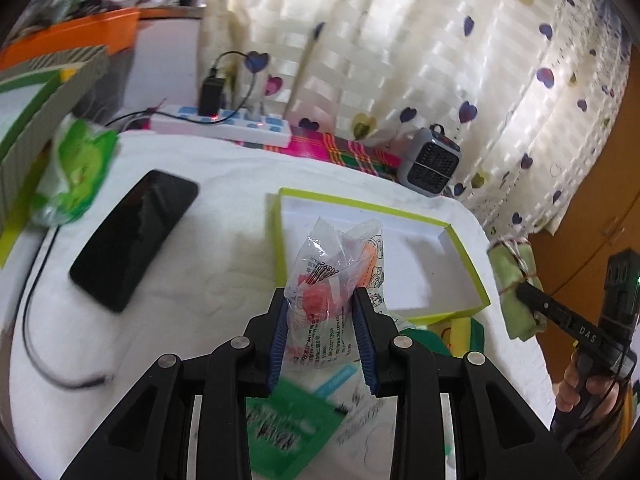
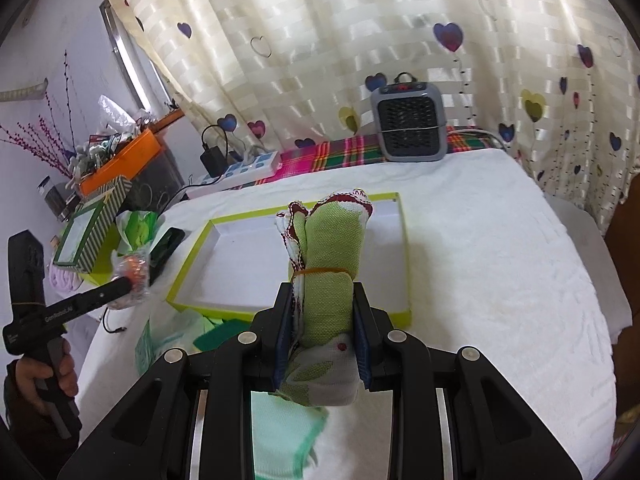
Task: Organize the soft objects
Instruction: 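Carry the green towel and clear bag toward the lime-green box lid, then lower the towel and bag into the box lid and open both grippers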
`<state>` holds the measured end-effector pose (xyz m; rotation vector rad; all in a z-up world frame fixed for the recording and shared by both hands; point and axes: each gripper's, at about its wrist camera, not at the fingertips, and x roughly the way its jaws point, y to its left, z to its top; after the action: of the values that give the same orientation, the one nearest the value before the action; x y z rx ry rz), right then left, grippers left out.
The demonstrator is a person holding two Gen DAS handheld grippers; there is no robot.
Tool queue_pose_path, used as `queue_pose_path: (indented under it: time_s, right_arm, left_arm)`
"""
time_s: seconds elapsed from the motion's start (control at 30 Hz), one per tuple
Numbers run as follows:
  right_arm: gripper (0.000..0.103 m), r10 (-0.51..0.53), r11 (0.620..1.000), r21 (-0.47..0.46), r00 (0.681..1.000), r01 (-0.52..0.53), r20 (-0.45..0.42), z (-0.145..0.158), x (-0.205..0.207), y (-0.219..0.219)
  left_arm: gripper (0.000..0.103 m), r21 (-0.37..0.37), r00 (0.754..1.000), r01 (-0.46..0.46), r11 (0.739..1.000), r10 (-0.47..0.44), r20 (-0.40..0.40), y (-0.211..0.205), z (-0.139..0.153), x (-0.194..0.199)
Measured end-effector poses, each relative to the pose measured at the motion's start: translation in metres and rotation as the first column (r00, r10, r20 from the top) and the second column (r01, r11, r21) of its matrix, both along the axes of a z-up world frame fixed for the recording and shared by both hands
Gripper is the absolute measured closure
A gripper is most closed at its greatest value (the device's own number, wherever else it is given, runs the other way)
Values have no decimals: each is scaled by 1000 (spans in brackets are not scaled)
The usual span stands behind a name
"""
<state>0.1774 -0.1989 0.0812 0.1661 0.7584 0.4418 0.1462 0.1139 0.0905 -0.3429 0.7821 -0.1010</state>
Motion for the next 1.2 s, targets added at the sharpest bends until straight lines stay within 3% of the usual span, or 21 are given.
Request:
queue_pose_path:
  time_s: [0.17, 0.57, 0.97, 1.2]
  right_arm:
    - [75, 31, 1000, 2, 999, -31, -37, -4, 24, 16]
    - [75, 84, 995, -36, 985, -91, -150, -32, 85, 56]
    - [75, 80, 986, -128, 980, -105, -183, -53, 112, 76]
    - [72, 74, 988, -123, 980, -98, -185, -56, 116, 77]
  left_arm:
    - [73, -20, 999, 35, 999, -36, -33, -8, -5, 31]
    - [73, 14, 988, 79, 997, -76, -138, -24, -34, 97]
    - [73, 48, 979, 97, 994, -87, -187, -31, -54, 124]
    - [73, 85, 978, 110, 990, -92, -189, -35, -59, 128]
